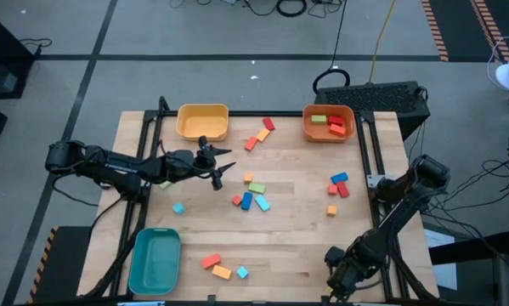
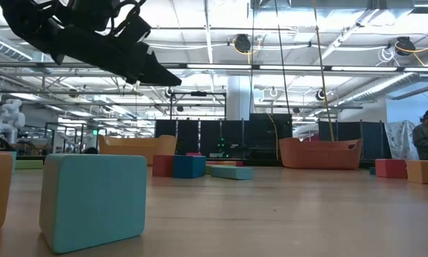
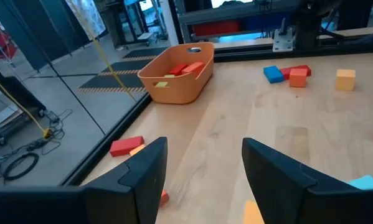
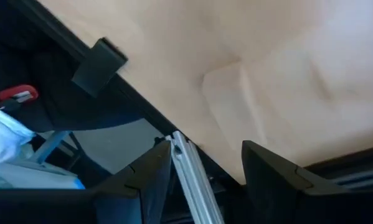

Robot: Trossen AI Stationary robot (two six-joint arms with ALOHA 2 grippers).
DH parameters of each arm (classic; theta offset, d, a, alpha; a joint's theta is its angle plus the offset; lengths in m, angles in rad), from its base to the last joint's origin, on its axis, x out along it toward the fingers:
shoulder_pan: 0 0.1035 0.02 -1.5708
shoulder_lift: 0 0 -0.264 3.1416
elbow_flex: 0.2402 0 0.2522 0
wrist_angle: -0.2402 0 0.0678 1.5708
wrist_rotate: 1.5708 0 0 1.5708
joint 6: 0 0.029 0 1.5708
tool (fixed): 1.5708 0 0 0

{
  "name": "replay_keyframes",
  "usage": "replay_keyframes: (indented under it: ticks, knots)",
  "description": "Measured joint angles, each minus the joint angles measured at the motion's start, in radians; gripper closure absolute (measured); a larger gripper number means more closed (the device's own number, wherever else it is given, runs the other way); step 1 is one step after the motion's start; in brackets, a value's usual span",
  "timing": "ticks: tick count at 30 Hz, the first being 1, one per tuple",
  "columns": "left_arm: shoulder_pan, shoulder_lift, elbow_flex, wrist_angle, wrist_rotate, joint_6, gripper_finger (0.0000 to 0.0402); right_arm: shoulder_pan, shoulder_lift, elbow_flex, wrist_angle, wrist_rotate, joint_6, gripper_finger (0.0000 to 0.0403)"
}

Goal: Sort blocks by size
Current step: Put the large white block into the orange bin

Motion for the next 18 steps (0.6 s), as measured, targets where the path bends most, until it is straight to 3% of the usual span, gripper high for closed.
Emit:
replay_keyframes:
  ticks: [8, 18]
  knots:
    - [0.019, 0.000, 0.000, 0.023, 0.023, 0.004, 0.0191, 0.023, 0.120, 0.052, -0.156, -0.020, -0.154, 0.0218]
    - [0.024, 0.000, 0.000, 0.004, 0.053, -0.001, 0.0191, 0.030, 0.134, 0.055, -0.128, 0.017, -0.196, 0.0218]
